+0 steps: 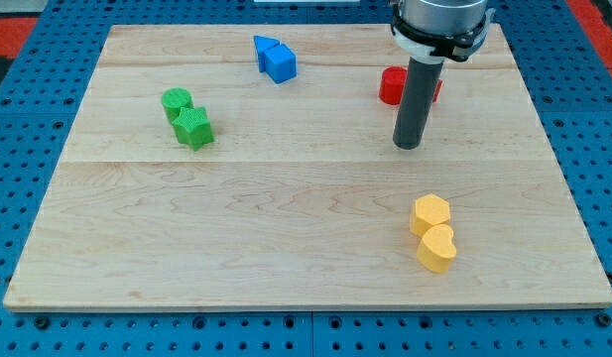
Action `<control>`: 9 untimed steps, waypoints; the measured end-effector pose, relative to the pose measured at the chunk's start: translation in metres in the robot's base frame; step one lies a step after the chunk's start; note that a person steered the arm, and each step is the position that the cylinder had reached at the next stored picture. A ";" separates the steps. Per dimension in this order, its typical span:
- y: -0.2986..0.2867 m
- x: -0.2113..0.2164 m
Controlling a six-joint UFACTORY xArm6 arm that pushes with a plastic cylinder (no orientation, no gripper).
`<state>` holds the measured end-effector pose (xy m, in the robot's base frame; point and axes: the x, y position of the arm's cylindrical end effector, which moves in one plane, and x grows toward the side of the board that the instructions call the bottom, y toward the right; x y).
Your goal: Move green star closer to the yellow hexagon and yellow heart
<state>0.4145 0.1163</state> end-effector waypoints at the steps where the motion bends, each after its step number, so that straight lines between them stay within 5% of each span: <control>1: -0.005 0.000; 4: -0.152 -0.026; 6: -0.194 -0.055; 9: -0.297 -0.026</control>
<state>0.3880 -0.1809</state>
